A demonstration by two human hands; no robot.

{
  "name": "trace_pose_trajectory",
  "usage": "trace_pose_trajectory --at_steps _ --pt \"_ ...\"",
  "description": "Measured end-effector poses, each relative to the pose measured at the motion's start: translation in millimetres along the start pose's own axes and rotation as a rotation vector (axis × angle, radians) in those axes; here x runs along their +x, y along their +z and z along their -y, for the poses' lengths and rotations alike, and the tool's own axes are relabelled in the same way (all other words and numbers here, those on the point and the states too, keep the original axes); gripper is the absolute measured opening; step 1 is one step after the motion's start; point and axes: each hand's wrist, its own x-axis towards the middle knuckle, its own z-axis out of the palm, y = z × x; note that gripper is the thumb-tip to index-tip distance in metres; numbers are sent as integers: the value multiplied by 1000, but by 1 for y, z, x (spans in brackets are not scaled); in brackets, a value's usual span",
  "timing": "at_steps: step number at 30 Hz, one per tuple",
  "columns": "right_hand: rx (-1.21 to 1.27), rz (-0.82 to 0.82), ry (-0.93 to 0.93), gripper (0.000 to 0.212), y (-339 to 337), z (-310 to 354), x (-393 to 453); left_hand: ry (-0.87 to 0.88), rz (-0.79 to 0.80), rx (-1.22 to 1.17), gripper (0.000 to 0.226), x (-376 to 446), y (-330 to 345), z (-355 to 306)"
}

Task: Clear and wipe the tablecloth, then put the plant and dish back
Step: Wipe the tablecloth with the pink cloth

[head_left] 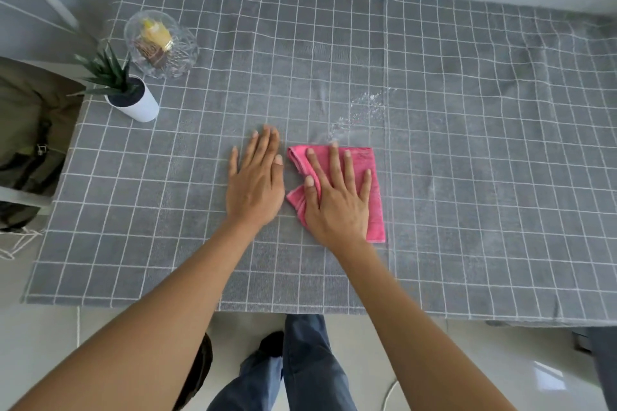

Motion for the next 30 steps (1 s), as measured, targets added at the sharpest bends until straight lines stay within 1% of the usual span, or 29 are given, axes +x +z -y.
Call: trace_pose_trajectory --at_steps 2,5,7,11,13,15,17,18,22,23,25,28,30 --pt "-9 8 -23 52 -2 -5 2 -25 -1 -57 56 7 -4 0" --pt "-24 -9 -30 56 -8 -23 9 -14 -24 28 51 27 -10 10" --pt "-19 -44 64 55 -17 -47 21 -4 -5 78 51 46 -15 17" --pt "33 -113 374 55 -43 -101 53 -12 2 120 52 75 -21 28" --pt "100 -151 464 54 -45 -104 64 -11 -7 129 52 77 -18 31" --pt "137 -181 504 53 -44 -93 69 -10 -27 134 52 76 -15 33" --pt "131 -184 469 53 -41 -74 75 -16 -40 134 51 75 -13 34" --pt "119 -169 417 53 -38 -62 77 -16 -46 133 51 75 -14 34" --pt "42 -77 87 52 -16 2 80 -16 -57 128 51 76 -14 33" --pt "26 -64 35 52 -12 12 79 -15 -59 126 51 76 -14 34" --pt "12 -55 -2 52 -9 13 79 -5 -60 124 51 76 -13 35" --pt "-49 -61 -29 51 -17 -12 85 -5 -55 118 51 77 -14 36" --pt "-89 -57 35 48 -27 -38 93 1 -50 114 51 76 -14 36"
